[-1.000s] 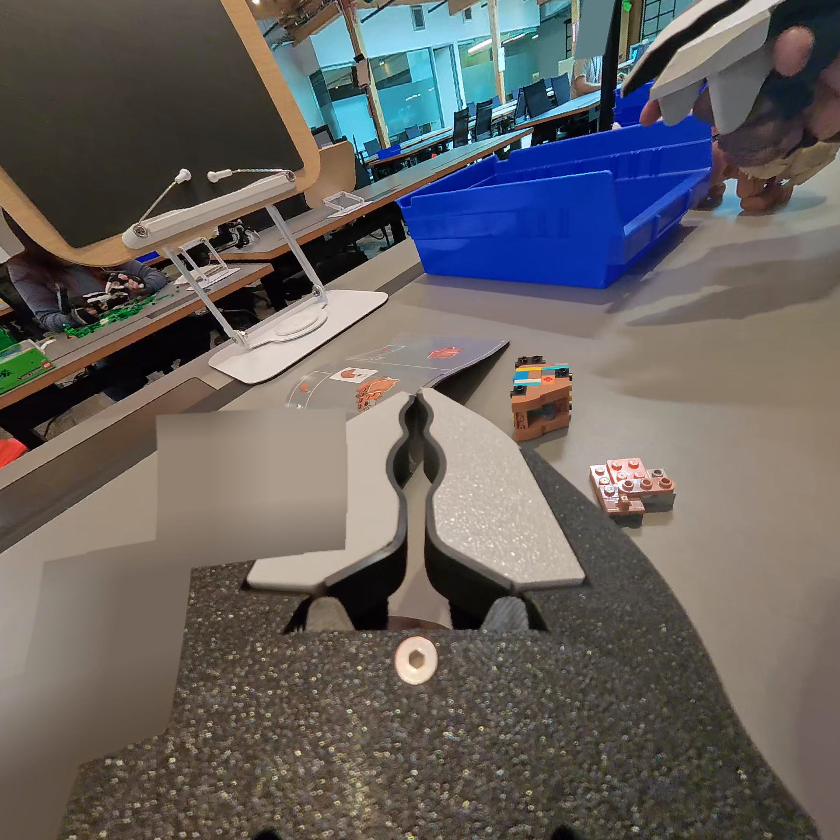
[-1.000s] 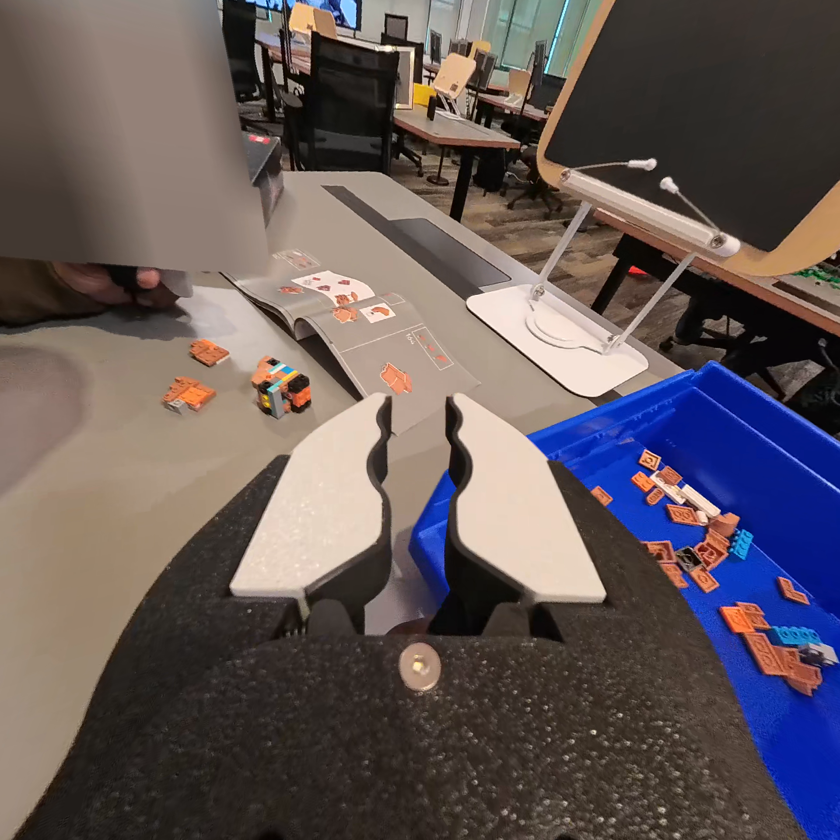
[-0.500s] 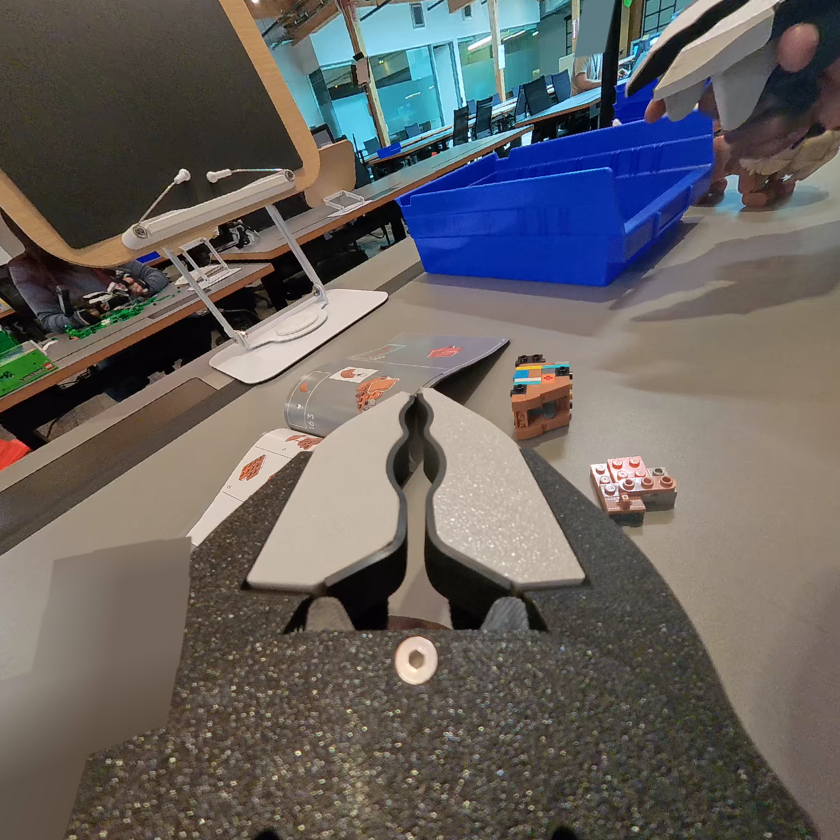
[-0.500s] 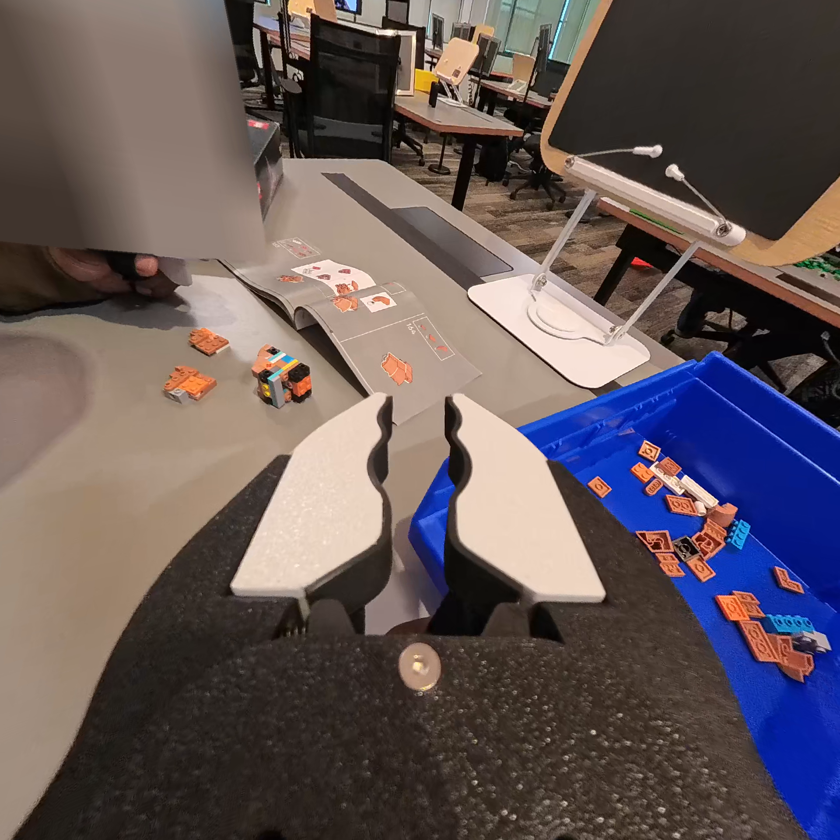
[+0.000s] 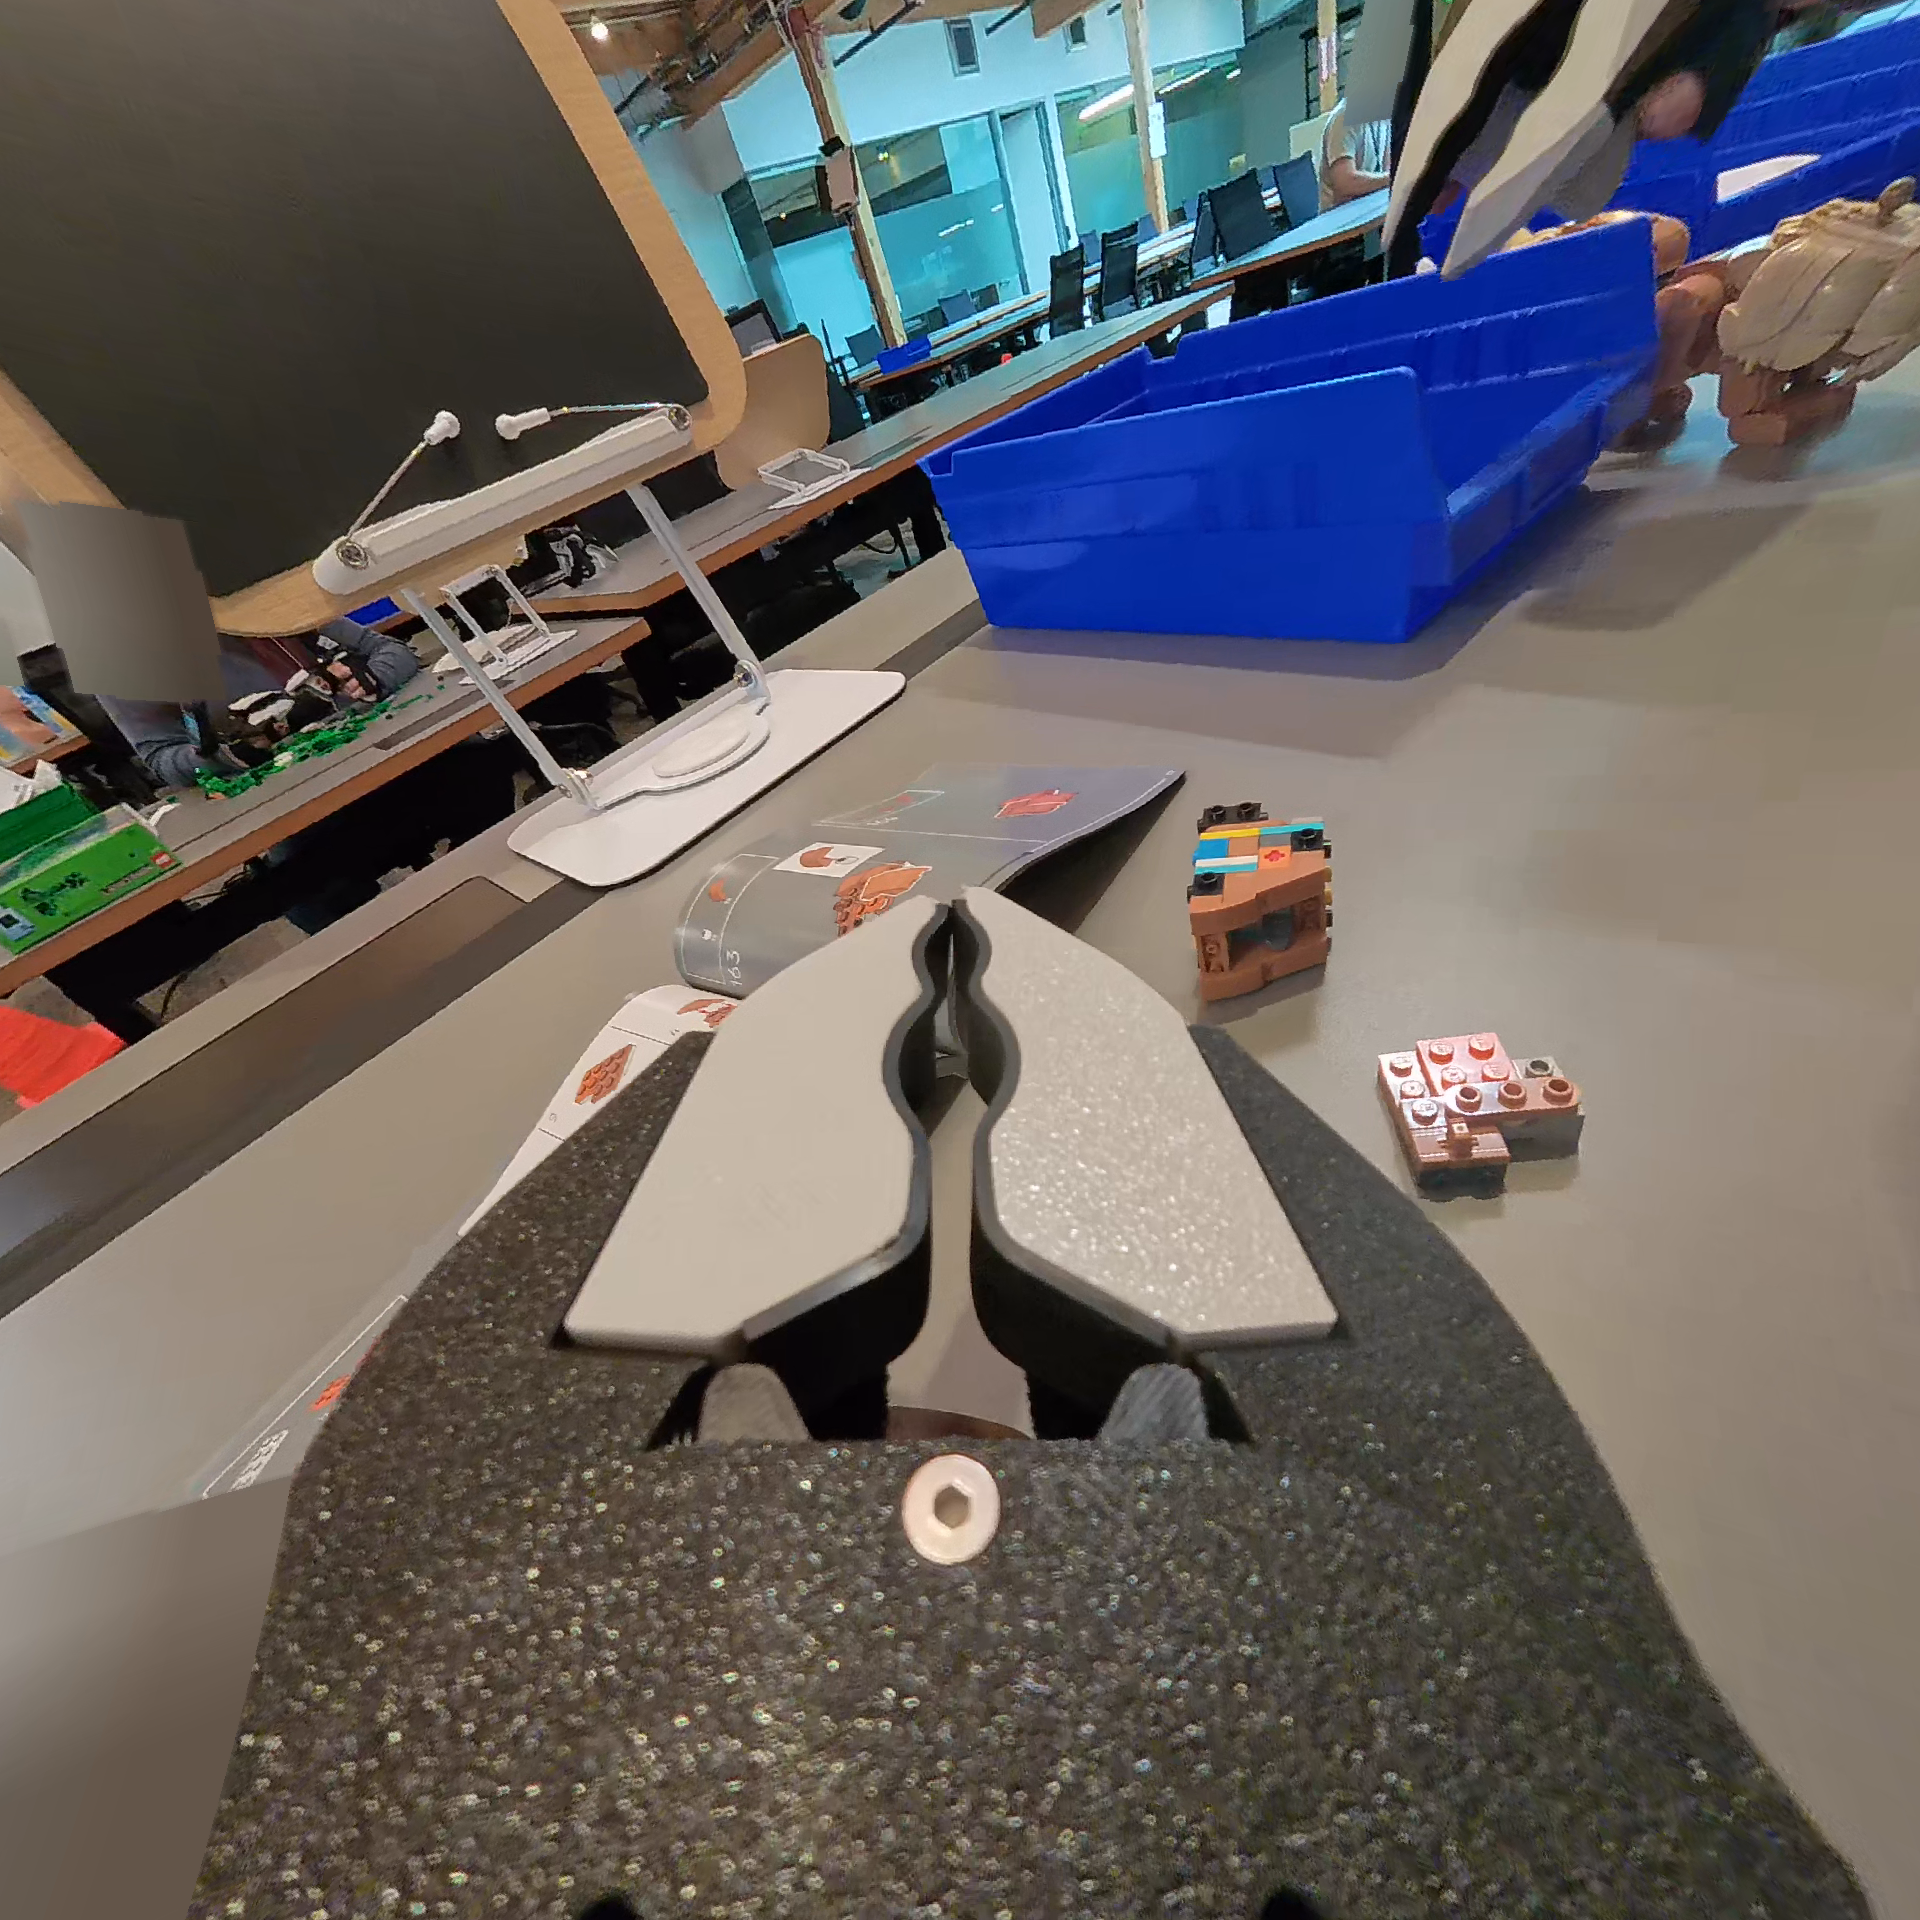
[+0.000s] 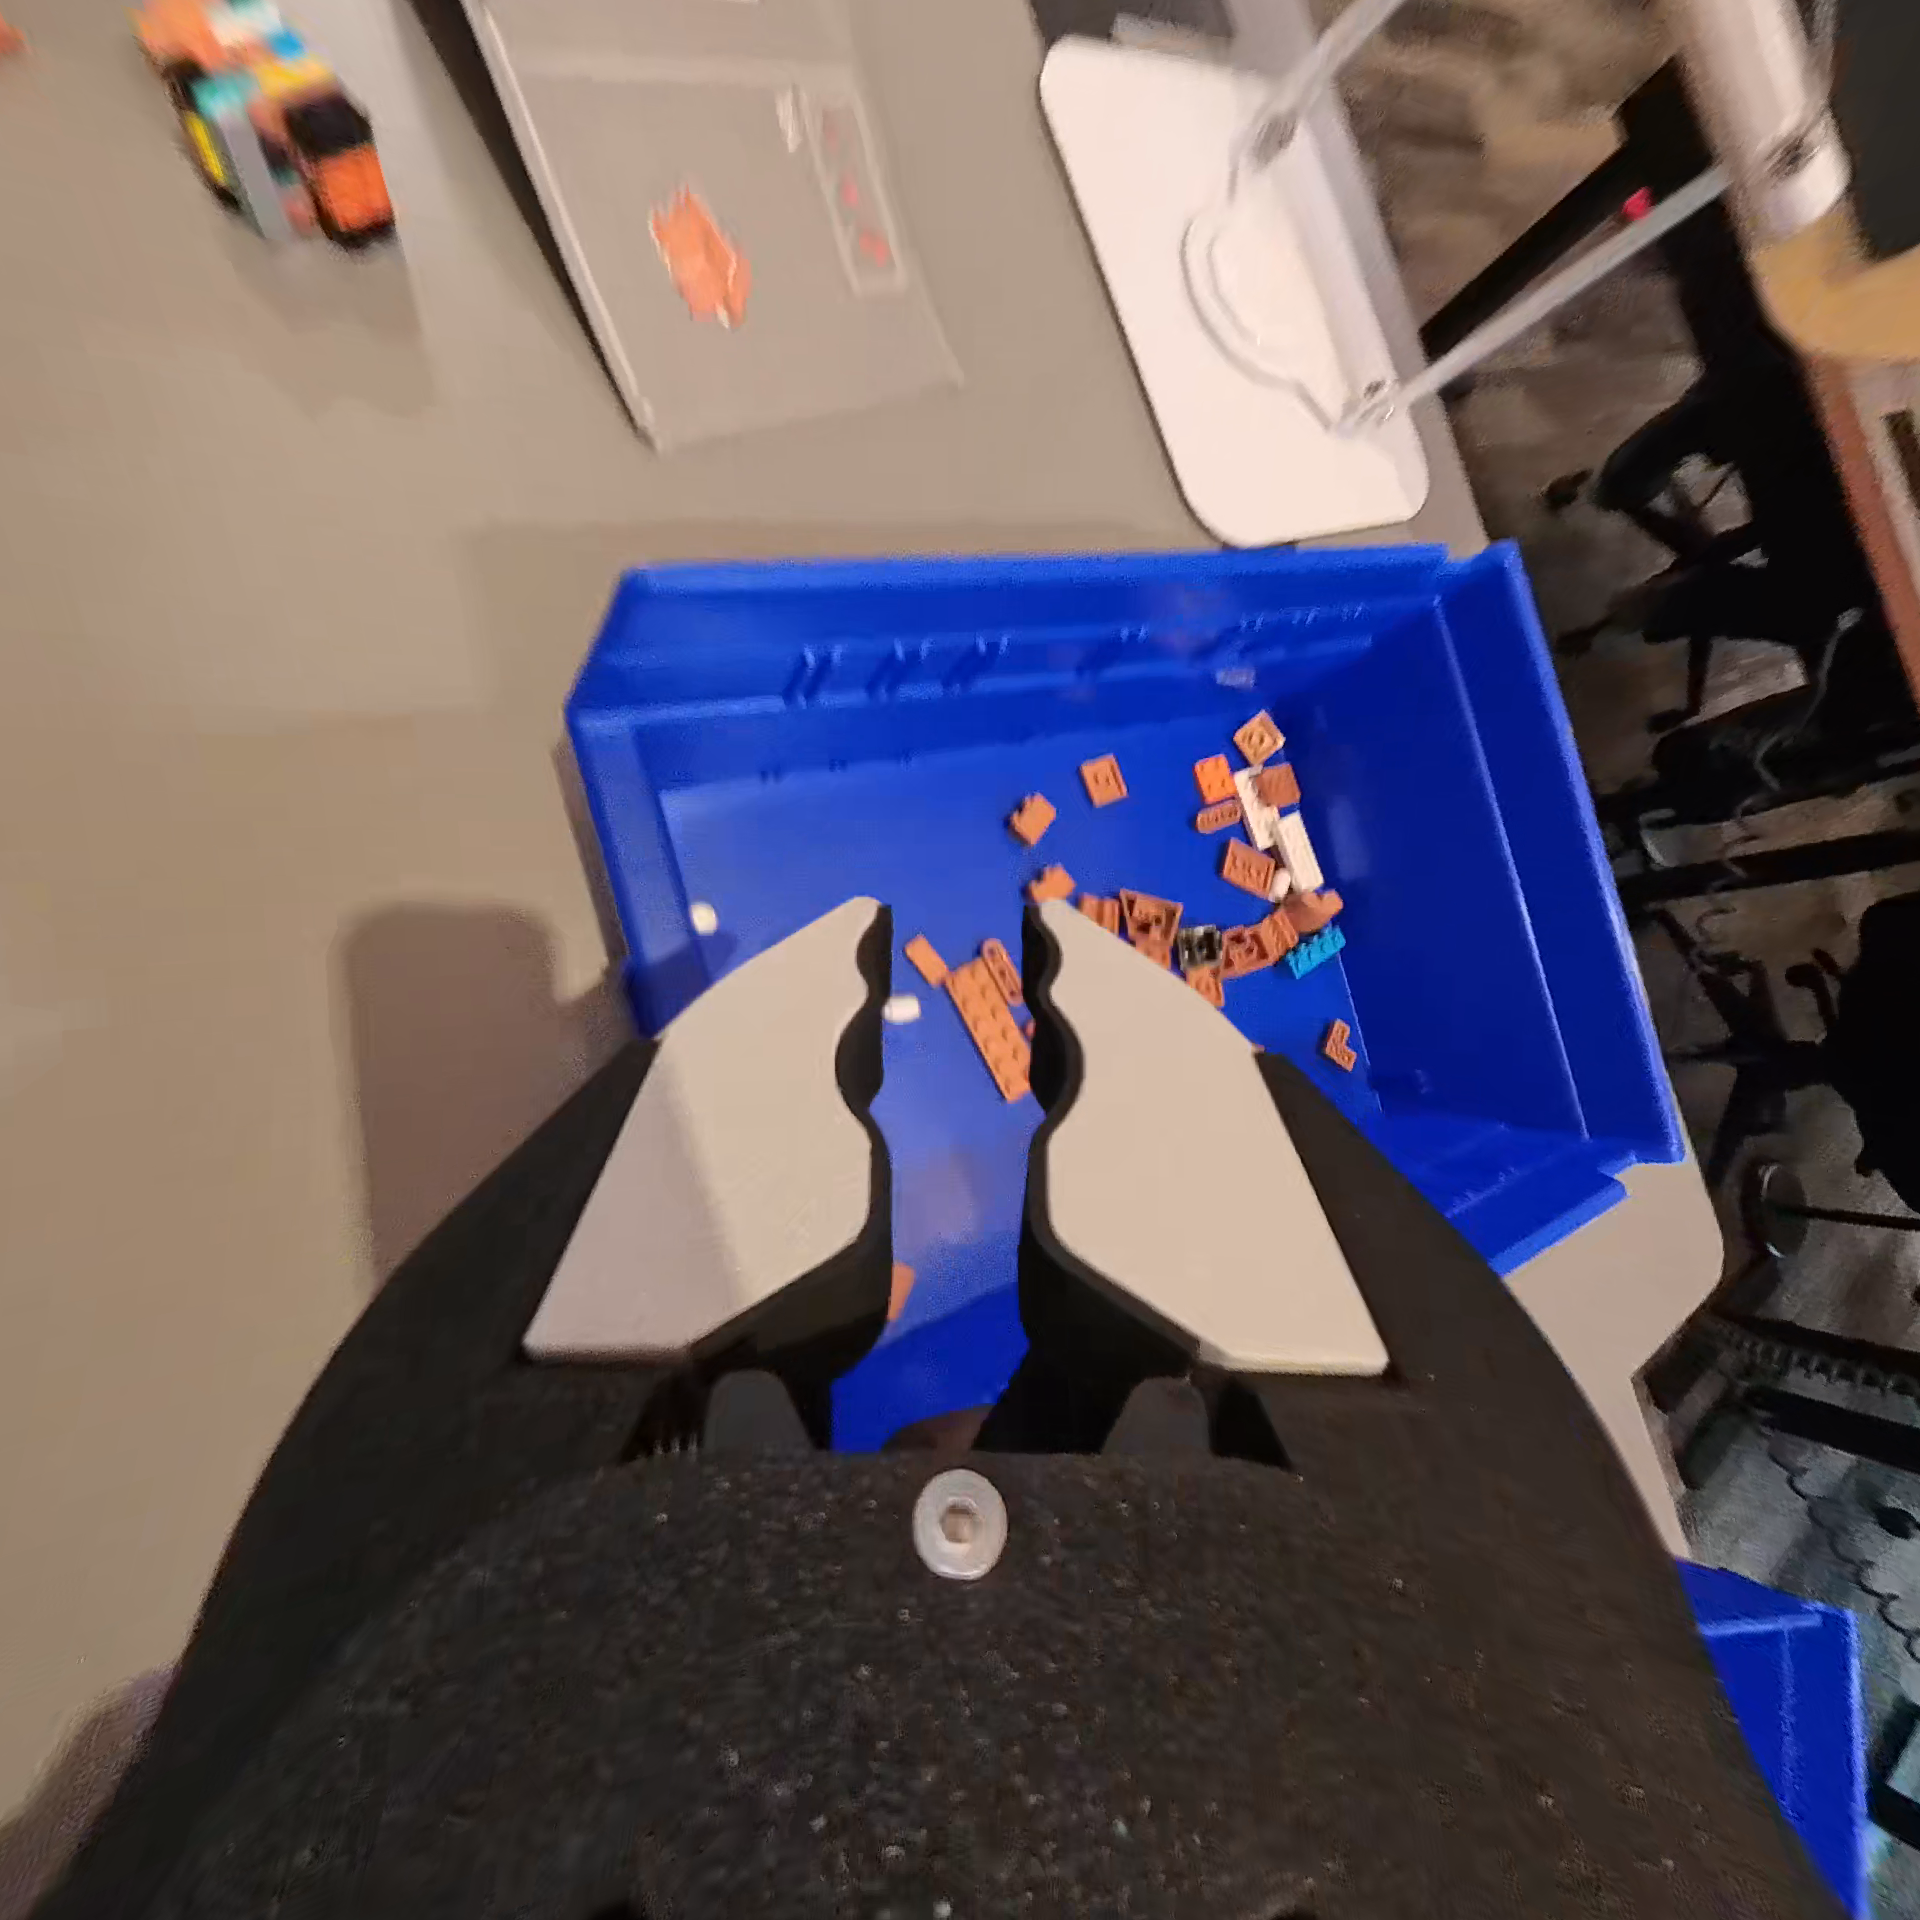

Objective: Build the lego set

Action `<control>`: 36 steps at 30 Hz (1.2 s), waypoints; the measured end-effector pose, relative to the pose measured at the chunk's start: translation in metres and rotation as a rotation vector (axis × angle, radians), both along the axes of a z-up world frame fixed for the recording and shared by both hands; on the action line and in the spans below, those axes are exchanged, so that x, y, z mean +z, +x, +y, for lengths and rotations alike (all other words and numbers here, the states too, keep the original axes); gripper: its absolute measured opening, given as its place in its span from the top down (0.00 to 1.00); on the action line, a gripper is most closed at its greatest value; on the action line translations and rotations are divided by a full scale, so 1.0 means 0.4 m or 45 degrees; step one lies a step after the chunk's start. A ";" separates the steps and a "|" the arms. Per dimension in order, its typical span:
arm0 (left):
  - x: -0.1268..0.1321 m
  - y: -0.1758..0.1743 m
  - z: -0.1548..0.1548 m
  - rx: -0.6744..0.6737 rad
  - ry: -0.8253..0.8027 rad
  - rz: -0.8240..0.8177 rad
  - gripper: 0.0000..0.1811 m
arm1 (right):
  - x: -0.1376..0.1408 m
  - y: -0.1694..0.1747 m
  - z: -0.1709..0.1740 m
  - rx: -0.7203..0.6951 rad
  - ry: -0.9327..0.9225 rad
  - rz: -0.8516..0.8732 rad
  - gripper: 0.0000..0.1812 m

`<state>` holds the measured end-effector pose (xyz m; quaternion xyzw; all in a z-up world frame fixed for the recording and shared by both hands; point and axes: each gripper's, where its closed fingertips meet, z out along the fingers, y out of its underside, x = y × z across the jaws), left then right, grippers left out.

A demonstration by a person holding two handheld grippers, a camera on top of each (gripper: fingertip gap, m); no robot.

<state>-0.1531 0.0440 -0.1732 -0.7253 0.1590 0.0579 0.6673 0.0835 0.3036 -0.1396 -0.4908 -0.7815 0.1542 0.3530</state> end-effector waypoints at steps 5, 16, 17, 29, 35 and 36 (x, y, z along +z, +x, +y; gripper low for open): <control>-0.002 -0.005 0.005 0.025 0.008 0.035 1.00 | -0.061 0.011 0.065 0.102 0.084 -0.232 0.87; -0.008 -0.004 0.009 0.050 0.011 0.102 1.00 | -0.231 -0.055 0.184 0.275 0.104 -0.829 0.94; -0.008 -0.004 0.010 0.049 0.010 0.101 1.00 | -0.241 -0.057 0.186 0.266 0.099 -0.853 0.94; -0.017 0.005 0.011 0.031 -0.009 0.131 1.00 | -0.301 -0.078 0.191 0.116 -0.033 -0.923 0.95; -0.022 0.010 0.012 0.022 -0.024 0.150 1.00 | -0.299 -0.077 0.192 0.045 -0.057 -0.900 0.96; -0.024 0.011 0.013 0.019 -0.031 0.157 1.00 | -0.292 -0.078 0.195 0.028 -0.033 -0.881 0.96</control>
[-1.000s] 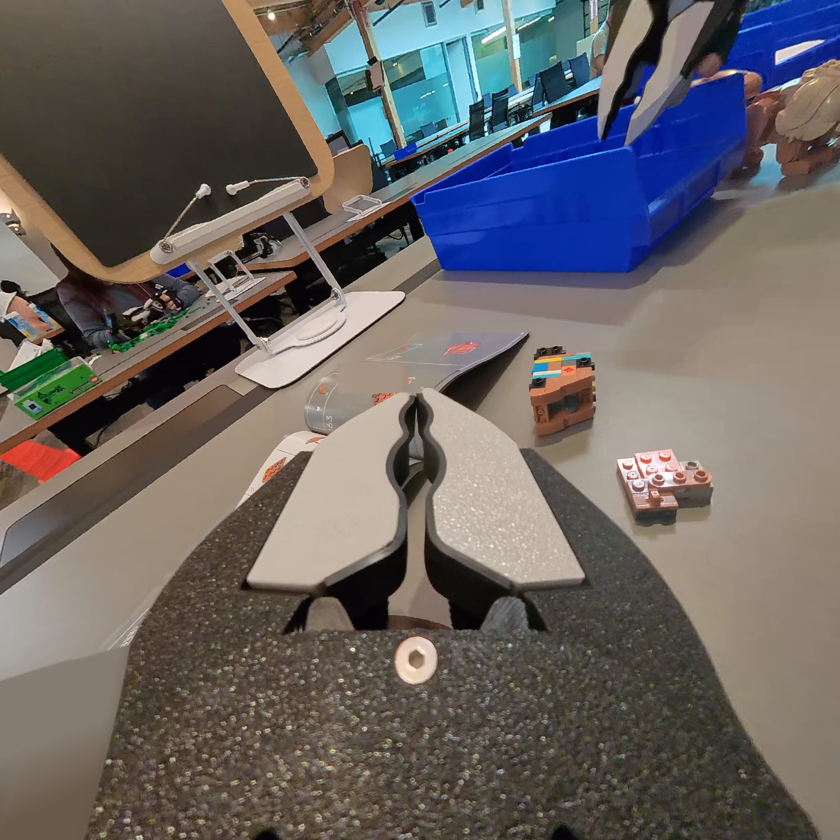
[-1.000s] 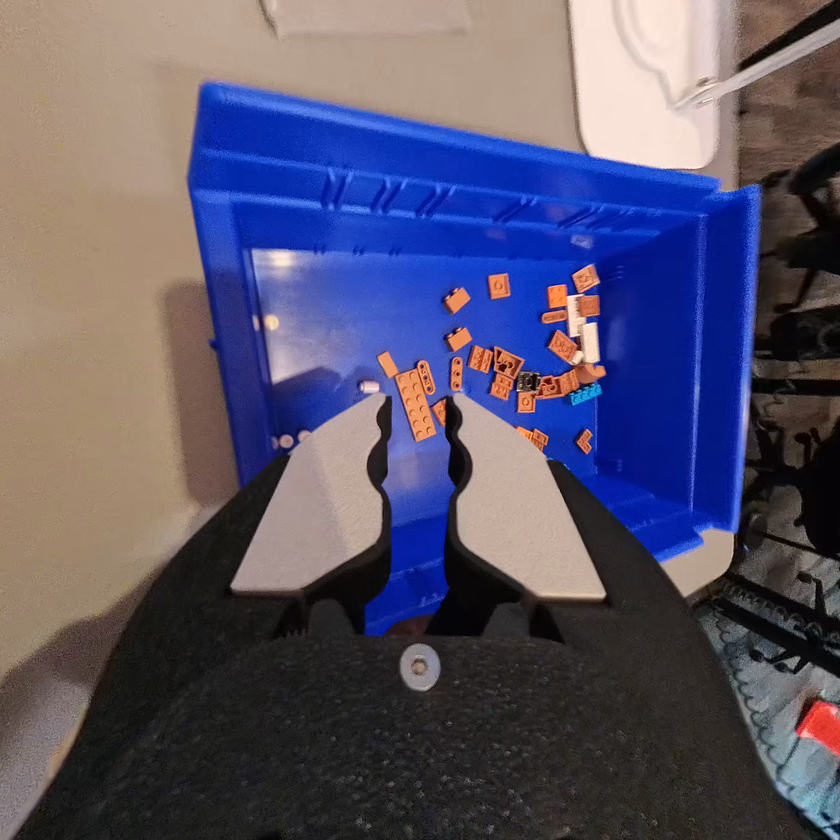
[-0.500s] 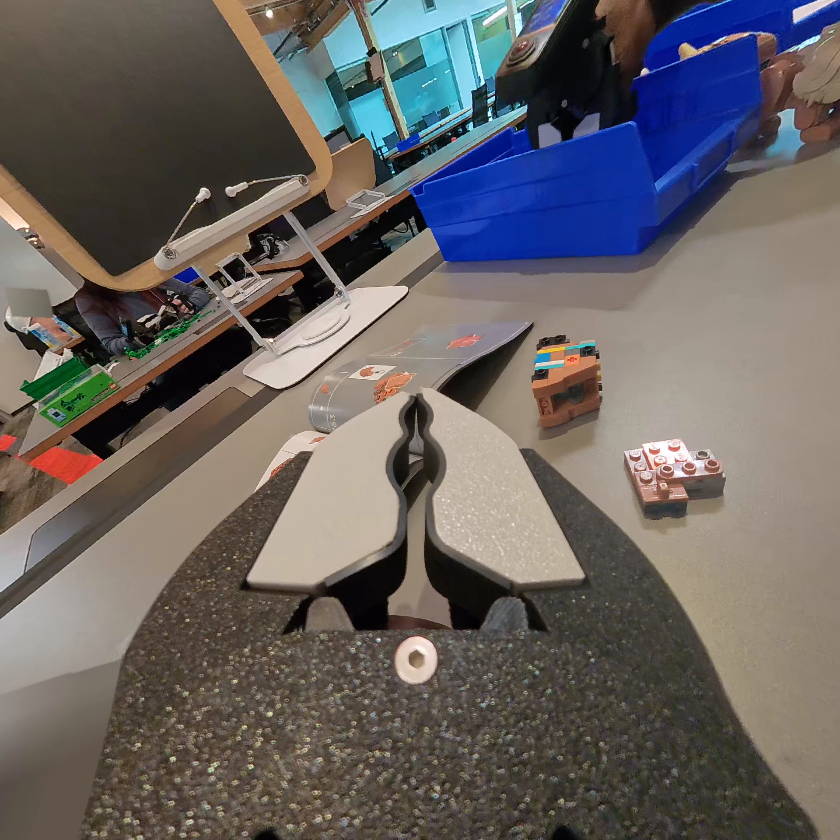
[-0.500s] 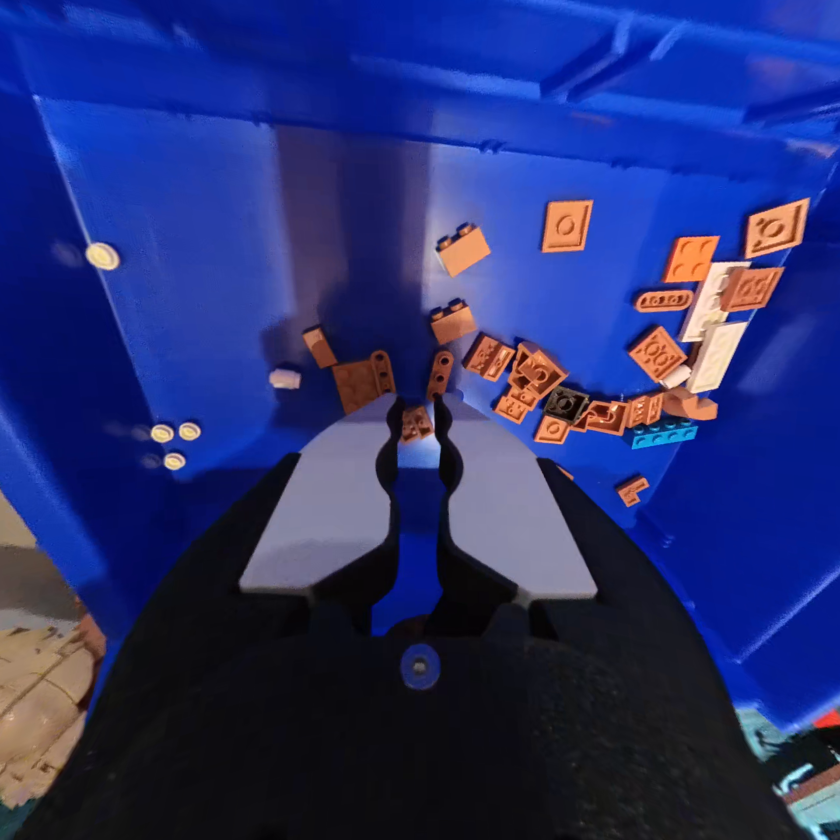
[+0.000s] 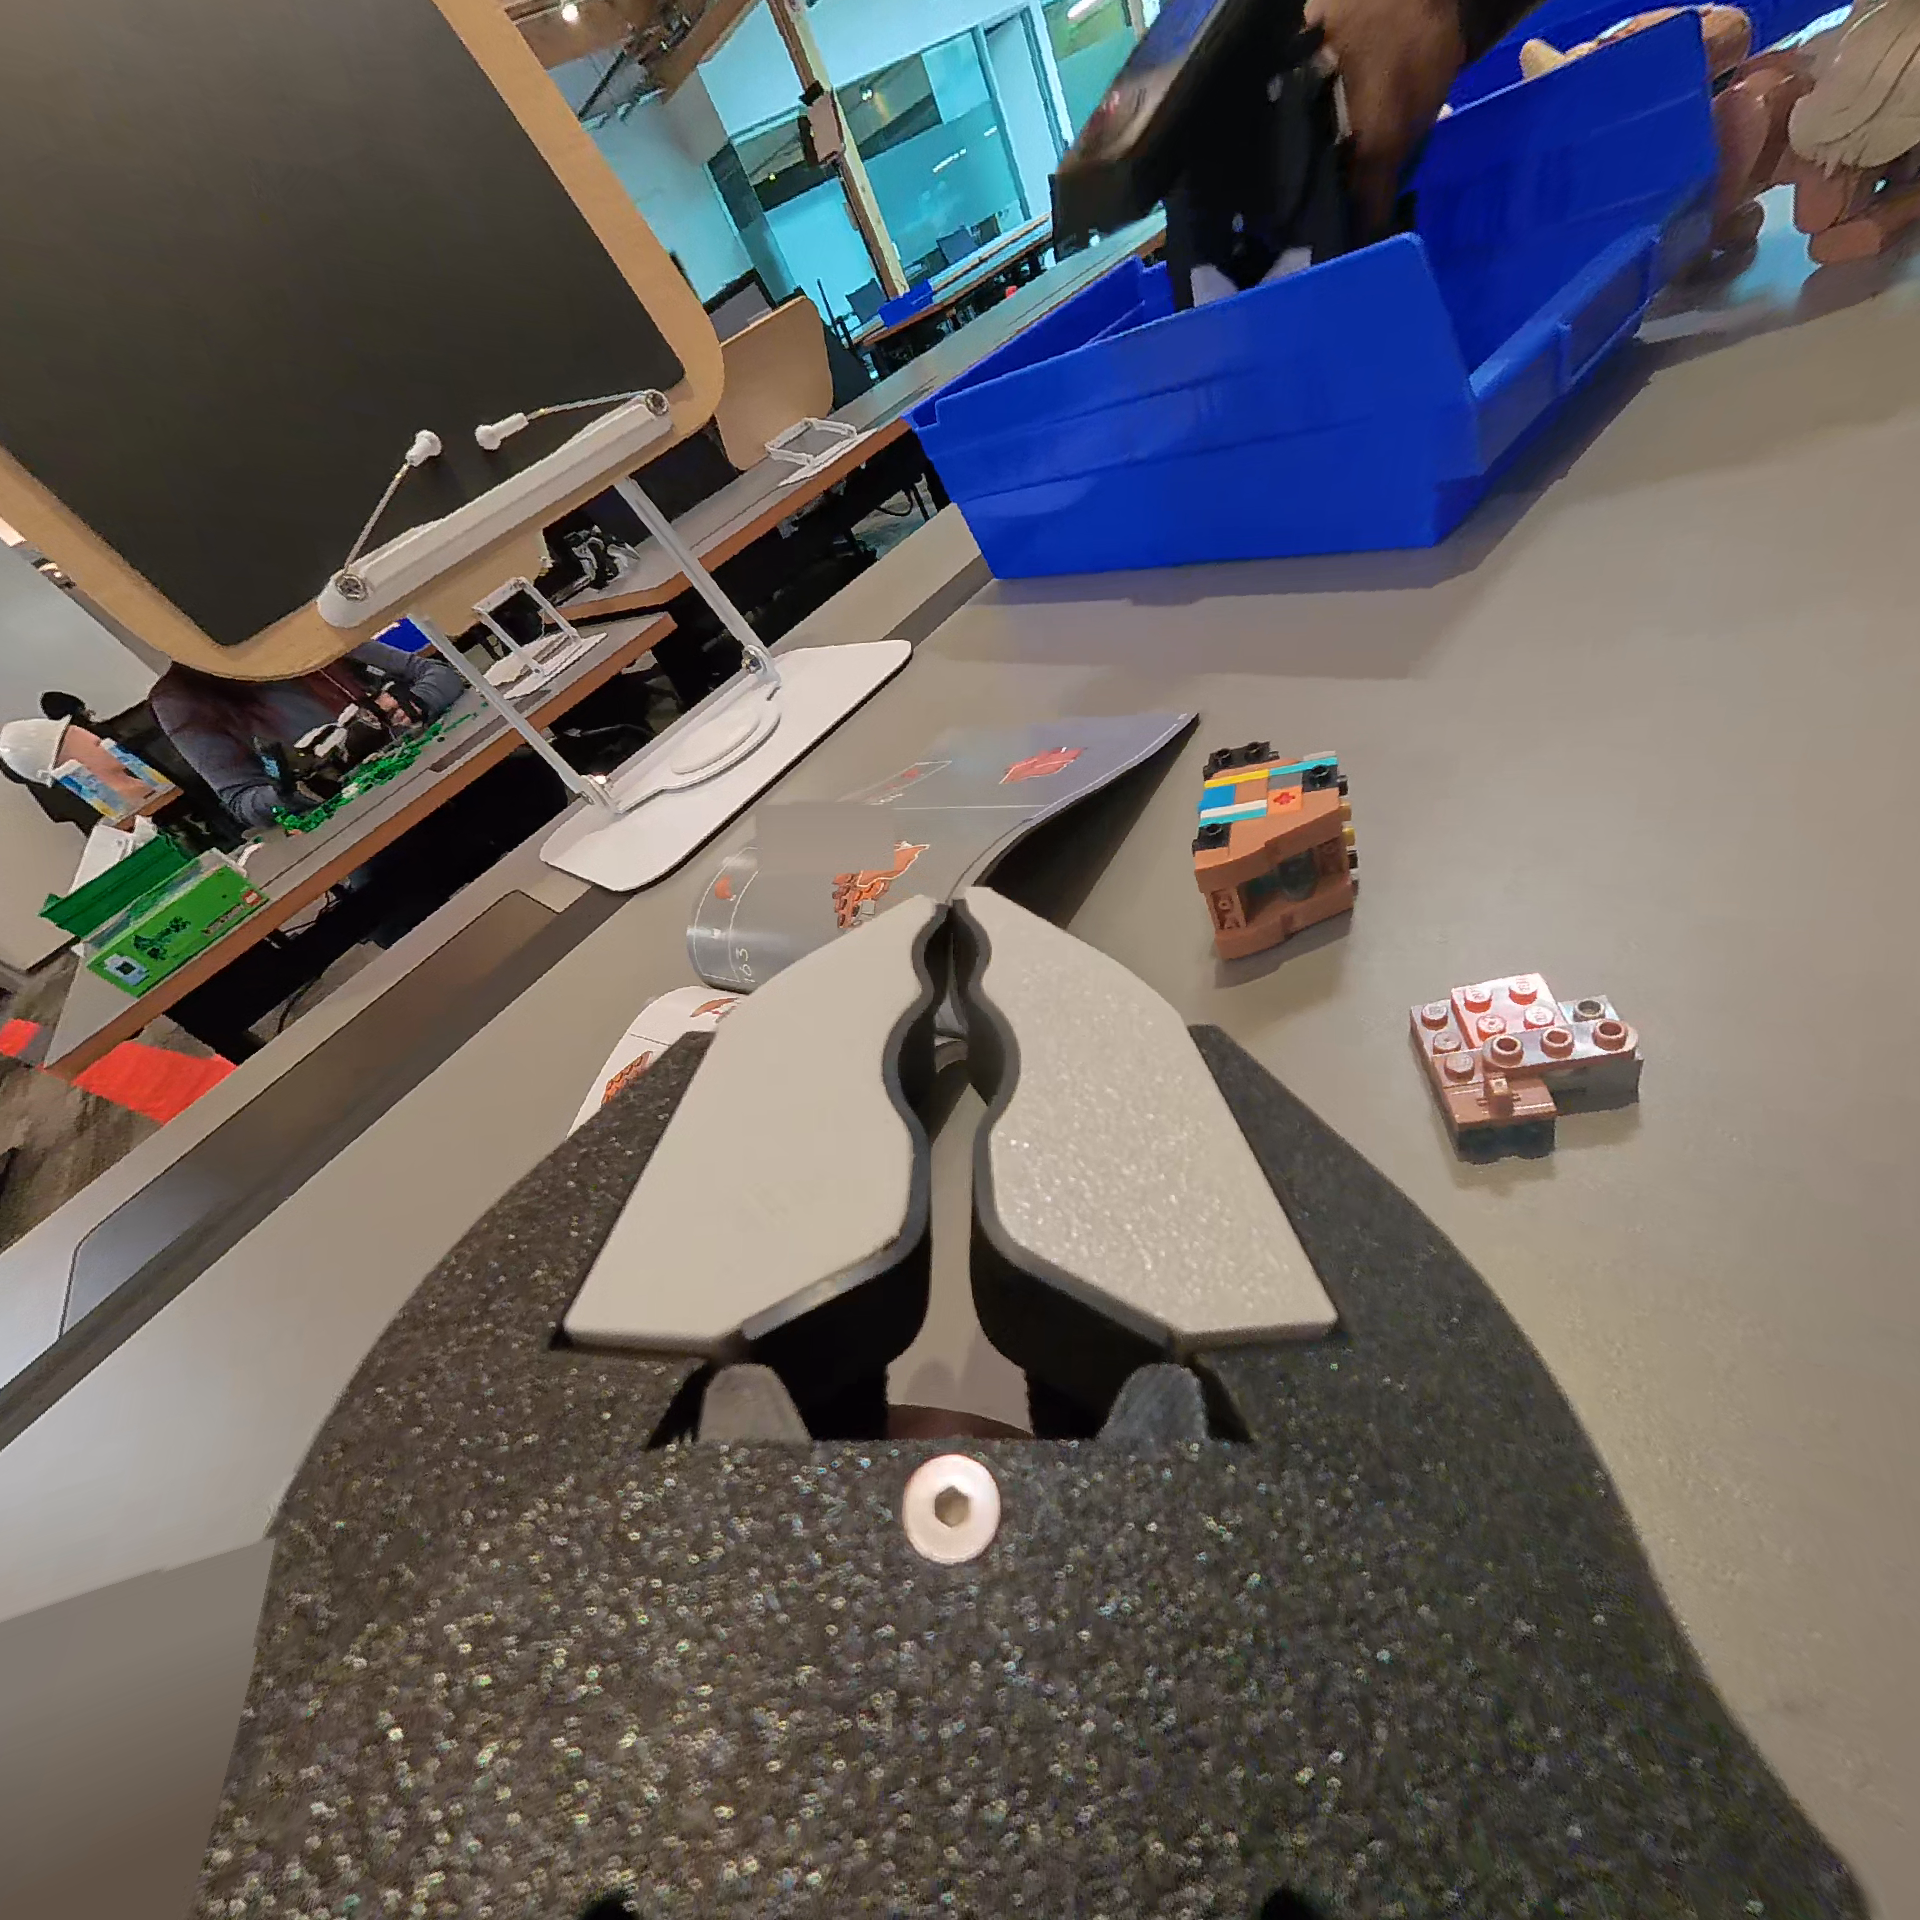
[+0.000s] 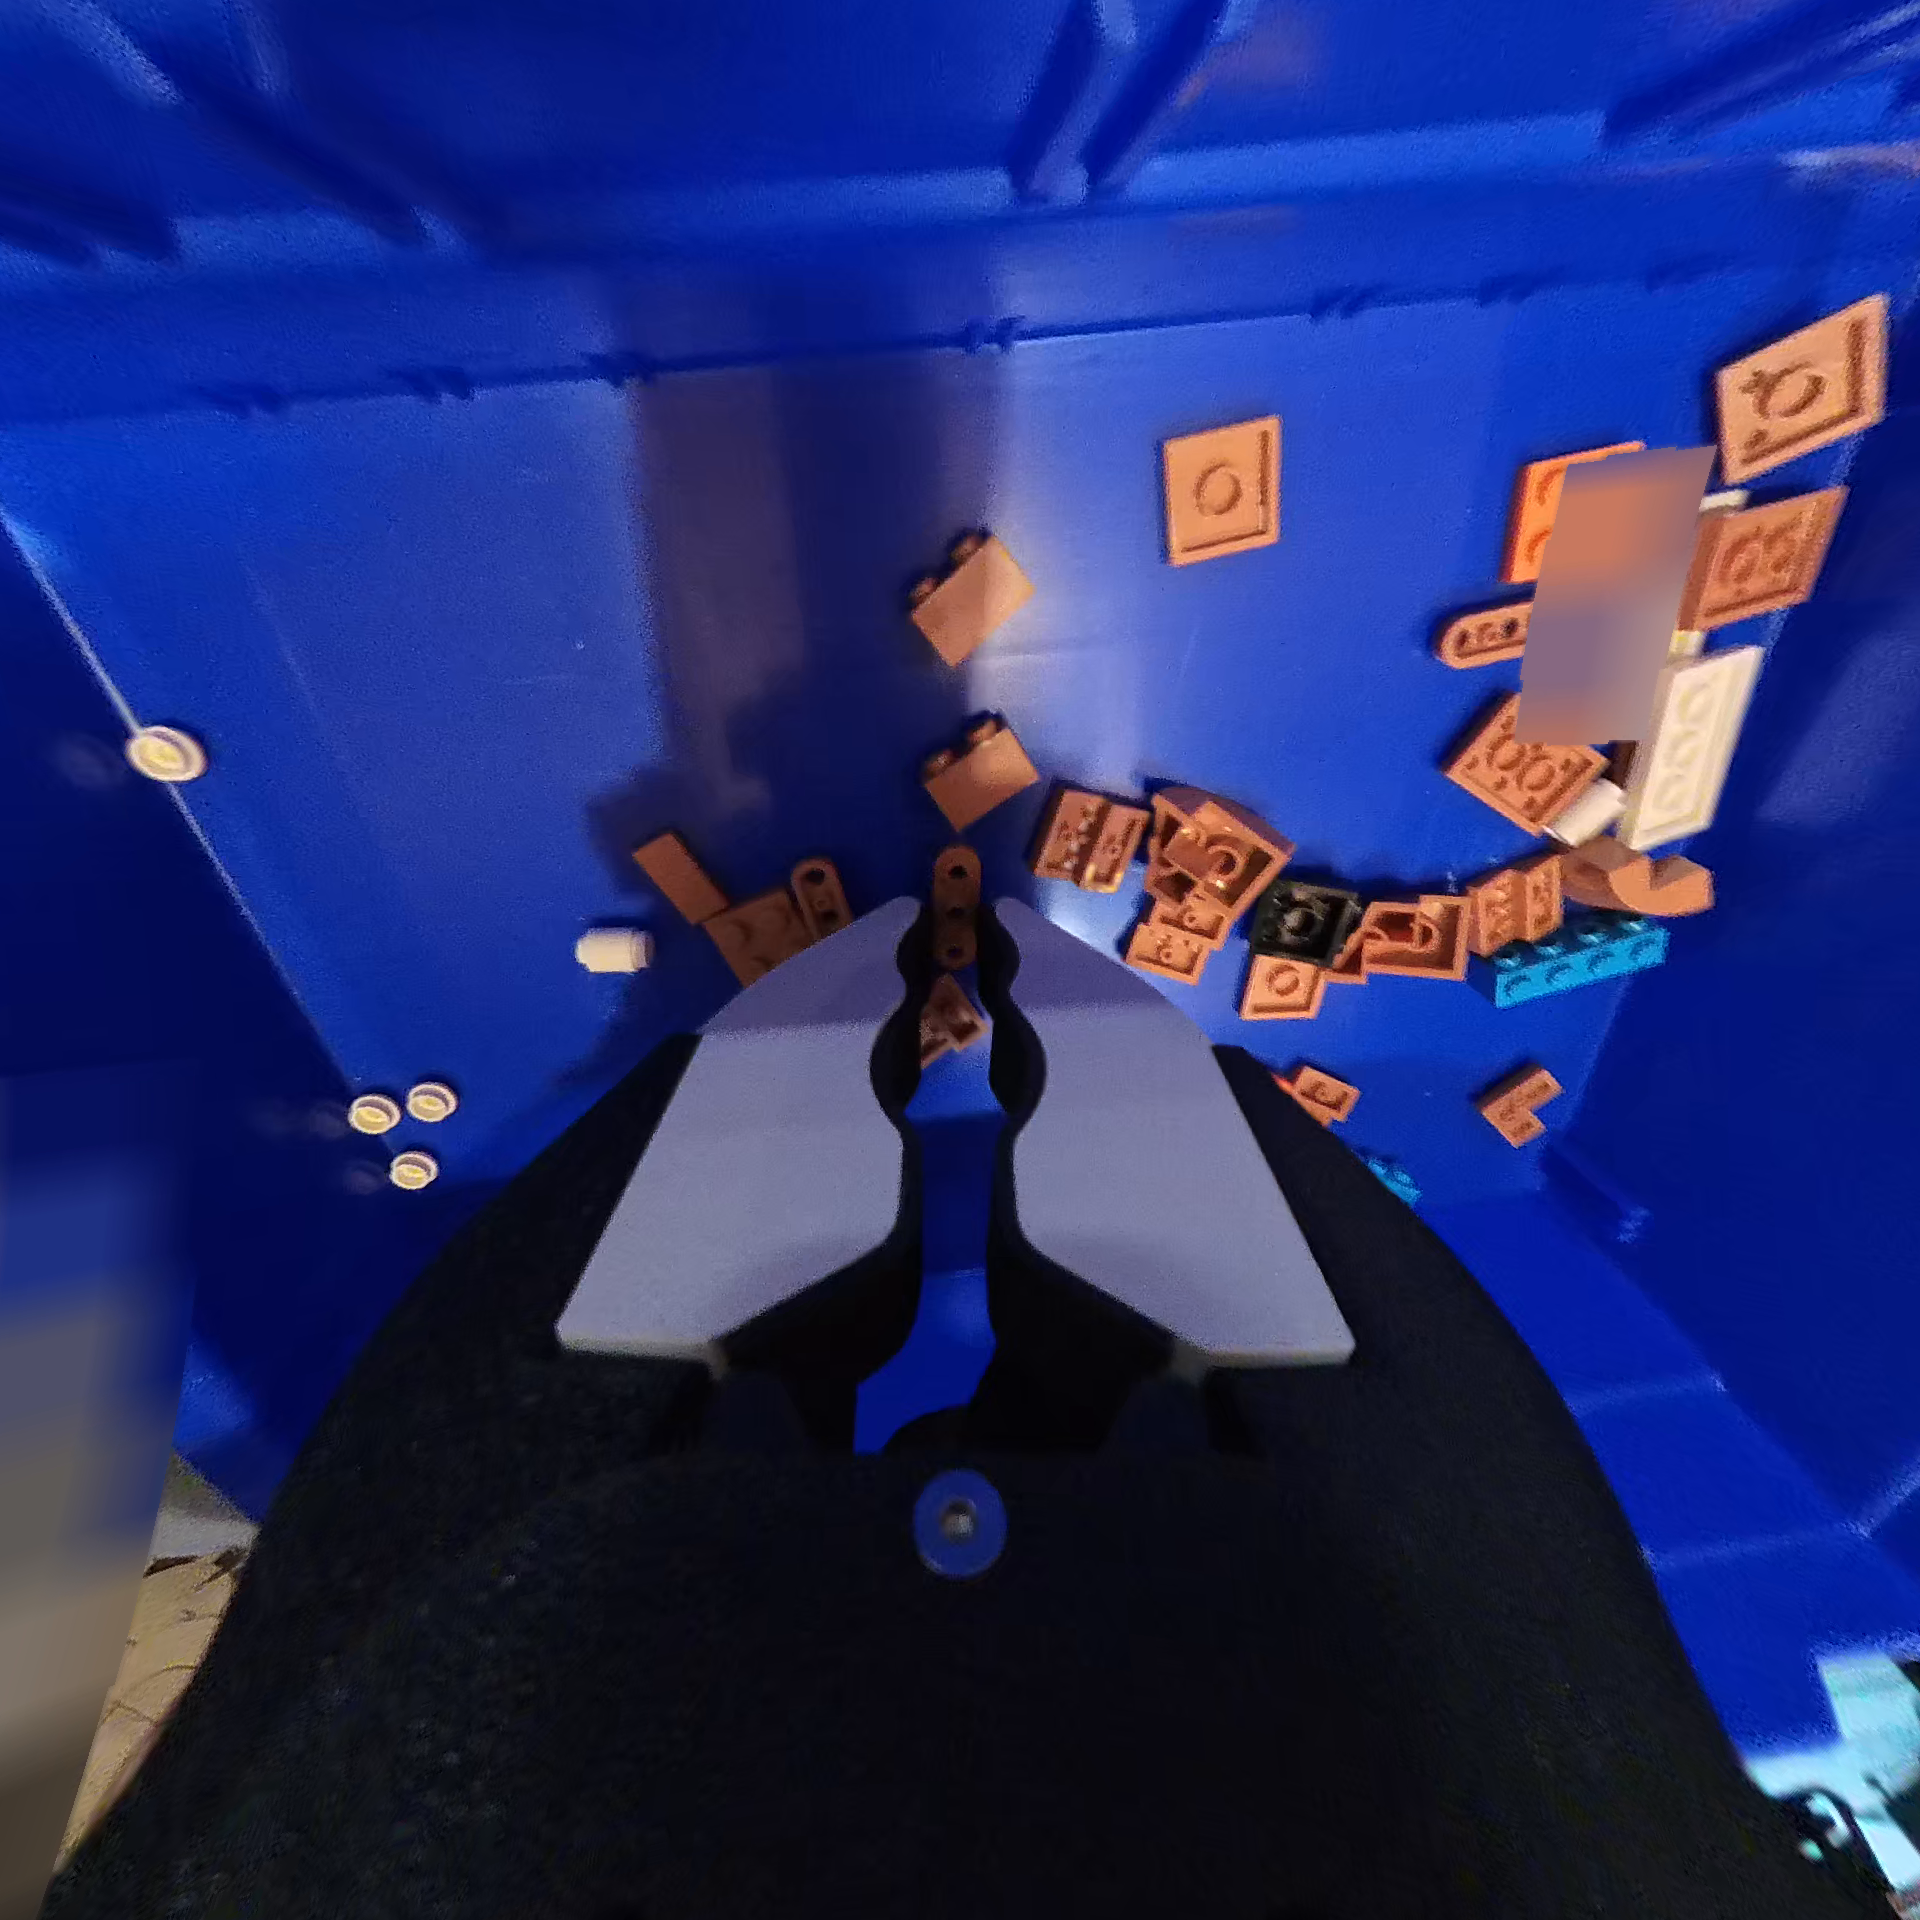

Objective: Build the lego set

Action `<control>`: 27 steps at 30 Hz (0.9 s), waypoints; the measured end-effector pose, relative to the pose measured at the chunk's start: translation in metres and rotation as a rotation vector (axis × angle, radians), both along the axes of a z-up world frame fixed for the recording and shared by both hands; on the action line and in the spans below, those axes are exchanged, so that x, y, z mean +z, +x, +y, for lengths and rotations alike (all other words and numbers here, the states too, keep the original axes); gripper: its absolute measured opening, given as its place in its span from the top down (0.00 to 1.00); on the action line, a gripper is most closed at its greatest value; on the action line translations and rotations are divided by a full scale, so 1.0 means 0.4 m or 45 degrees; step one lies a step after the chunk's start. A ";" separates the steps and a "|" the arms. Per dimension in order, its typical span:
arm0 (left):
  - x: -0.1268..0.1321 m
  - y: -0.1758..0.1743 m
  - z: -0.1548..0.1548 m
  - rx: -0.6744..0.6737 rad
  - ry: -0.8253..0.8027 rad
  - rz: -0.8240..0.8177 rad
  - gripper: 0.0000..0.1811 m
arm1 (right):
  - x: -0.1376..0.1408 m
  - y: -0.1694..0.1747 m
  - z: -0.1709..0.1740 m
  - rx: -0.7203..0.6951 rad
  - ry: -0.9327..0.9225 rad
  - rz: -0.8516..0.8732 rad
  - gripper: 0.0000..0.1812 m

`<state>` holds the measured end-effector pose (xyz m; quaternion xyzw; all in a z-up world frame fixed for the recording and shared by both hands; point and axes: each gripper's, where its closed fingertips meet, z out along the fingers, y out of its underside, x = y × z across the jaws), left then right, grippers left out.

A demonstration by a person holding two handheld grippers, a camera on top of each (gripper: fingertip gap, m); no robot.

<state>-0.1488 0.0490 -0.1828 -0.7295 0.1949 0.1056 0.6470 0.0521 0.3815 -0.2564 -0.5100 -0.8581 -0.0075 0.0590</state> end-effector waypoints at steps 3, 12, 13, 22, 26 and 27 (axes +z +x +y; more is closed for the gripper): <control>-0.034 0.002 -0.003 -0.033 -0.128 0.031 0.98 | 0.092 -0.032 -0.039 -0.007 0.016 0.206 0.96; -0.145 0.034 -0.105 -0.318 -0.634 -0.012 0.79 | 0.338 -0.071 -0.484 0.266 -0.229 0.767 0.96; -0.160 0.040 -0.107 -0.328 -0.676 0.002 0.77 | 0.335 -0.082 -0.530 0.280 -0.276 0.803 0.96; -0.179 0.076 -0.089 -0.332 -0.815 -0.081 0.88 | 0.256 -0.200 -0.740 0.251 -0.556 0.988 0.96; -0.176 0.081 -0.063 -0.309 -0.786 -0.069 0.88 | 0.235 -0.219 -0.771 0.263 -0.614 1.001 0.96; -0.172 0.081 -0.060 -0.316 -0.774 -0.058 0.88 | 0.232 -0.220 -0.773 0.276 -0.612 1.005 0.96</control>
